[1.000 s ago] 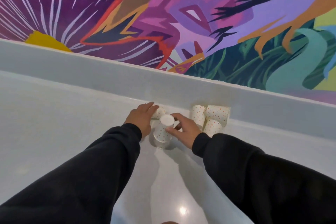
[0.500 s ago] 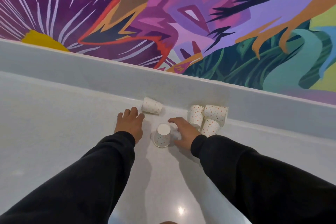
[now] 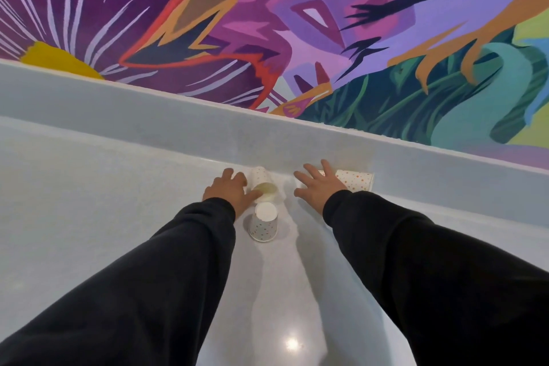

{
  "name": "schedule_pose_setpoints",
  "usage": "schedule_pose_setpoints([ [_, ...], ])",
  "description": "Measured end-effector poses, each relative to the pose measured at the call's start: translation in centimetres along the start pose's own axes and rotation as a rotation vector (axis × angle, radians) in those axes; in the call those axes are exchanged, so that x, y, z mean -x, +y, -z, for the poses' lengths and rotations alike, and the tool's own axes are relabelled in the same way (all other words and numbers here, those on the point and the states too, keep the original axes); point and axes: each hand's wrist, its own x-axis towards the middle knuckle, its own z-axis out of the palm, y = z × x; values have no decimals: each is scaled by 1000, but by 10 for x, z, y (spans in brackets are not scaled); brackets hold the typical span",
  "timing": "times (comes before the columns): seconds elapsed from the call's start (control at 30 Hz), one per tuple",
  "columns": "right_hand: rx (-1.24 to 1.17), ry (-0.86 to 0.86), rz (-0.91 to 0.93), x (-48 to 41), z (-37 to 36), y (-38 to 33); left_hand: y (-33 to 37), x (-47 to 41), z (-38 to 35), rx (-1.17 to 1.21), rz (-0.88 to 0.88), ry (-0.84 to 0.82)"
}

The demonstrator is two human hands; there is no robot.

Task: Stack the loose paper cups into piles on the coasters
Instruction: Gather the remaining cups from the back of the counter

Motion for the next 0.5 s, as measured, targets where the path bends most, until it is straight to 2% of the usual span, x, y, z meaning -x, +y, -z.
schedule_pose_setpoints([
  [0.07, 12, -31, 2, -3, -3, 0, -3, 7, -5, 176, 17, 38],
  [0.13, 34, -53, 6, -4, -4, 1, -5, 9, -2, 242, -43, 63],
  [0.2, 35, -48, 18, -6, -4, 1, -4, 7, 2, 167, -173, 23],
  [0.3, -97, 67, 22, -8, -1, -1, -6, -3, 2, -104, -299, -78],
  [0.4, -496, 258, -44, -6, 1, -6, -10, -12, 8, -100, -204, -25],
  [0.5, -1117, 387, -159, 4, 9, -13, -13, -10, 15, -20, -142, 33],
])
